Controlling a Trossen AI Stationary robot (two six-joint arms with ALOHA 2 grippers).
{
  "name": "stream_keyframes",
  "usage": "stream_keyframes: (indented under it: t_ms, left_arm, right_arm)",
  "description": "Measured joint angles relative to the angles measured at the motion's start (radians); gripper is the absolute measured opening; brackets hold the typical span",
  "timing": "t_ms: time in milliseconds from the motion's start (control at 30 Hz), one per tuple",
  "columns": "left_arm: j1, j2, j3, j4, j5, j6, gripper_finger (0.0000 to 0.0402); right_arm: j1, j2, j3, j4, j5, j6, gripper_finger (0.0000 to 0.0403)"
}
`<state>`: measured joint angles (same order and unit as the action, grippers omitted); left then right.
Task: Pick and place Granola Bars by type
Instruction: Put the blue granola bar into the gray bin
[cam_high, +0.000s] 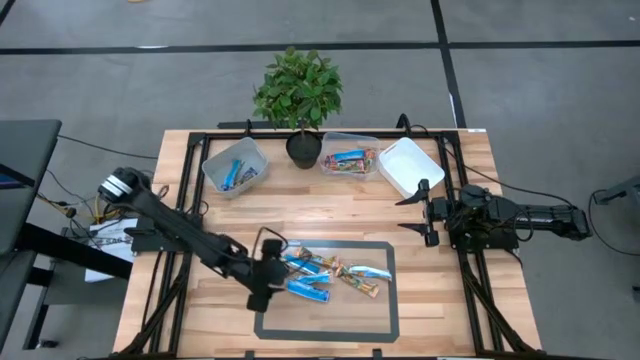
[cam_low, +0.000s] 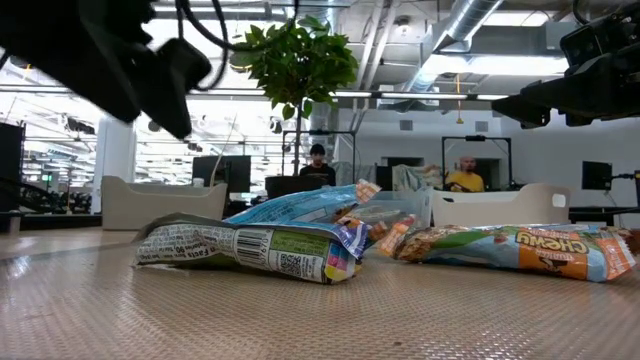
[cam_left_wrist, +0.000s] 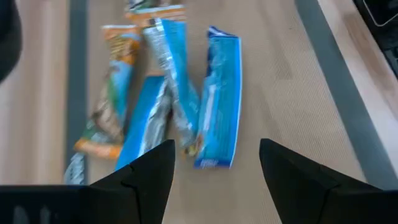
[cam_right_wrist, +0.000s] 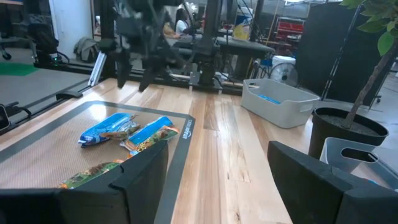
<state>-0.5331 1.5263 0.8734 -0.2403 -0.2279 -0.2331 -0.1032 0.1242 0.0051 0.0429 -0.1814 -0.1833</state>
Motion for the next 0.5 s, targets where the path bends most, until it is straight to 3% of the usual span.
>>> stream_keyframes:
  t_ms: [133, 500]
  left_arm:
    - [0.001, 0.093, 0.002, 0.090, 0.005, 0.065, 0.0228]
    - [0.000, 0.255, 0.109, 0.096, 0.013, 0.148, 0.0228]
  right_arm:
    - [0.000, 0.000, 0.000, 0.000, 0.000, 0.000, 0.0270]
    - [0.000, 0.000, 0.000, 0.000, 0.000, 0.000, 0.0270]
